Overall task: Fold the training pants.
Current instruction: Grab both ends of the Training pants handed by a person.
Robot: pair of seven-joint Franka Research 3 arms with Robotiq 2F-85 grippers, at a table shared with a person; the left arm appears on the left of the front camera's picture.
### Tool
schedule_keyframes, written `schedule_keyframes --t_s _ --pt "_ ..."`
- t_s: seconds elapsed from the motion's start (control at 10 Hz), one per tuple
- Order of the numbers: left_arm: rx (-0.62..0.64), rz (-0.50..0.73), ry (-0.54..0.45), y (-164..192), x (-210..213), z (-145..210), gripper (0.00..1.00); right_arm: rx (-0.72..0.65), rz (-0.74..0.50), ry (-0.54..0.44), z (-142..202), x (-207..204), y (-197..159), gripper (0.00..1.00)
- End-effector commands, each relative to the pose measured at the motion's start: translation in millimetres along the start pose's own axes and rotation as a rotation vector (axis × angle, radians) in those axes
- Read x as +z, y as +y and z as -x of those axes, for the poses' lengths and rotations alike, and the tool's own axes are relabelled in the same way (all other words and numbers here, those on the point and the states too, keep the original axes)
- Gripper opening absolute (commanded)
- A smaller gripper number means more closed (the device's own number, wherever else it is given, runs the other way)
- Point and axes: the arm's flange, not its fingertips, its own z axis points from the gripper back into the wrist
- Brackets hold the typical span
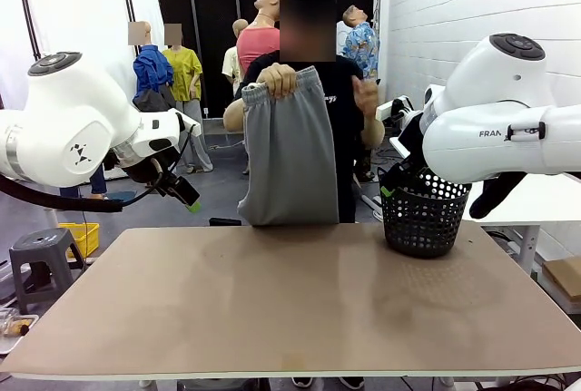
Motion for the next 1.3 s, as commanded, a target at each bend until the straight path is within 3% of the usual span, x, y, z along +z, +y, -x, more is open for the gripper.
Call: schedule_keyframes --t_s 0.0,1.2 --pt "-0.010 0.002 0.001 0.8 -1.3 -0.6 1.00 -0.001 -0.003 0.001 0.2 -0.8 -0.3 1.00" --pt "-0.010 0.002 0.001 0.8 -1.3 -0.6 1.00 -0.001 -0.003 0.001 0.2 -0.8 -0.3 1.00"
